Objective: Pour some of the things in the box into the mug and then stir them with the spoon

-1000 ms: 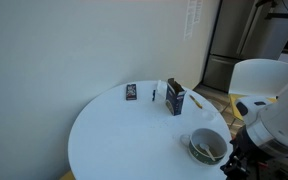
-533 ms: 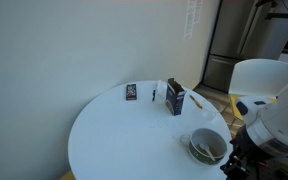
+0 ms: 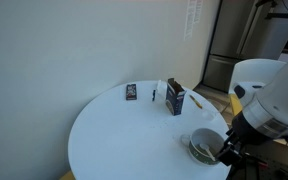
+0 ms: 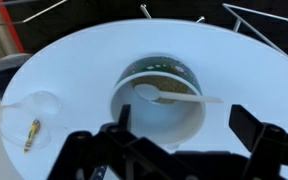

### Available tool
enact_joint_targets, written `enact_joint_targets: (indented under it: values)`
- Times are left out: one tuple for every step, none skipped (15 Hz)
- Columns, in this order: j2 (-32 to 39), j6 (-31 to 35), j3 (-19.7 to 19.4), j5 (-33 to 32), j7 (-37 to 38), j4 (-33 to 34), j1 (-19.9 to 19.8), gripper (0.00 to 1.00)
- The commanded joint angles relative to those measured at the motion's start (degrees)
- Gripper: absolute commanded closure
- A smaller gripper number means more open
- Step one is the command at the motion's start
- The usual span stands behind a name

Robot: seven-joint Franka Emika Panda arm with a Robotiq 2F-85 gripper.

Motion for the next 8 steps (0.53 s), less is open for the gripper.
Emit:
enact_joint_targets:
  values:
    - [0.66,-2.12,-1.62,-1.68,2.44,3.94,-2.47,0.00]
    - [0.87,-1.95,-1.87,-1.94,2.97,4.73,-3.34,0.00]
    - [1.29,-1.55,-2.28,-2.43,3.70,5.57,-4.40,0.00]
    - [1.68,-1.29,-2.63,-3.01,4.35,6.35,-5.46,0.00]
    - [2.16,-0.60,-3.04,-3.63,5.33,7.05,-6.78,0.00]
    - [2.70,-0.75,-3.33,-4.37,6.27,8.01,-7.93,0.00]
    - [3.81,-0.54,-3.85,-5.23,7.23,9.07,-9.34,0.00]
    - [4.90,-0.89,-4.40,-5.91,7.89,10.29,-10.39,0.00]
